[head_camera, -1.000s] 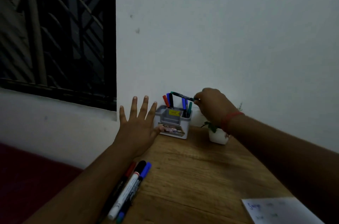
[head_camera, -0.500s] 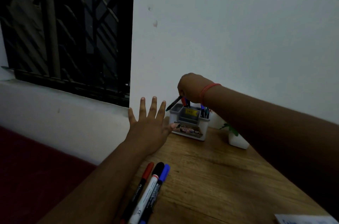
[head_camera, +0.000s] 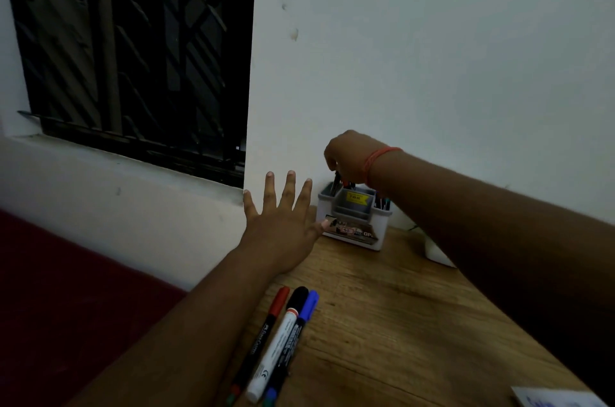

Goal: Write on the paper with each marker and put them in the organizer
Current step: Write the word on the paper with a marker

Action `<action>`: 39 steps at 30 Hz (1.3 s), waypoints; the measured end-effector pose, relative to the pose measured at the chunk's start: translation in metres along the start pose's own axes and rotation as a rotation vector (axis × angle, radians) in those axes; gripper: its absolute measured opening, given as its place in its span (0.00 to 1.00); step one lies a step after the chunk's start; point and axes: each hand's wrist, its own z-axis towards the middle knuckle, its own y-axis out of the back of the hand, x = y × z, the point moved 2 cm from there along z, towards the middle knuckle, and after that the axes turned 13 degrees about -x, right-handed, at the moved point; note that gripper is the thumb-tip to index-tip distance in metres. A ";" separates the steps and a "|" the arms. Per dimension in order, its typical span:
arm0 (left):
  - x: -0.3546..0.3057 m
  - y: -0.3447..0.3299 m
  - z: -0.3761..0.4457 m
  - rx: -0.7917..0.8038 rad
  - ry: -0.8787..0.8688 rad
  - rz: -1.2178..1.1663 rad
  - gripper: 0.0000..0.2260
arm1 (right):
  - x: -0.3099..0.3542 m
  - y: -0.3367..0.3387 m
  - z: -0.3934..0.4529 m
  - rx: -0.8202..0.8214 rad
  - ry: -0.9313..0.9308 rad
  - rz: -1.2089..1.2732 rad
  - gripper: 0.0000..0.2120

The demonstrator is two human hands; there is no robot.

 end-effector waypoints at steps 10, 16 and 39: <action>0.010 0.006 0.002 0.074 -0.062 -0.093 0.32 | -0.008 -0.015 -0.006 -0.005 -0.150 0.348 0.20; 0.011 0.022 -0.012 0.341 -0.166 -0.550 0.13 | -0.035 0.010 -0.036 -0.330 -0.163 0.413 0.19; -0.010 0.027 -0.029 0.647 -0.341 -0.481 0.06 | -0.053 0.033 -0.247 -0.103 -0.053 0.520 0.23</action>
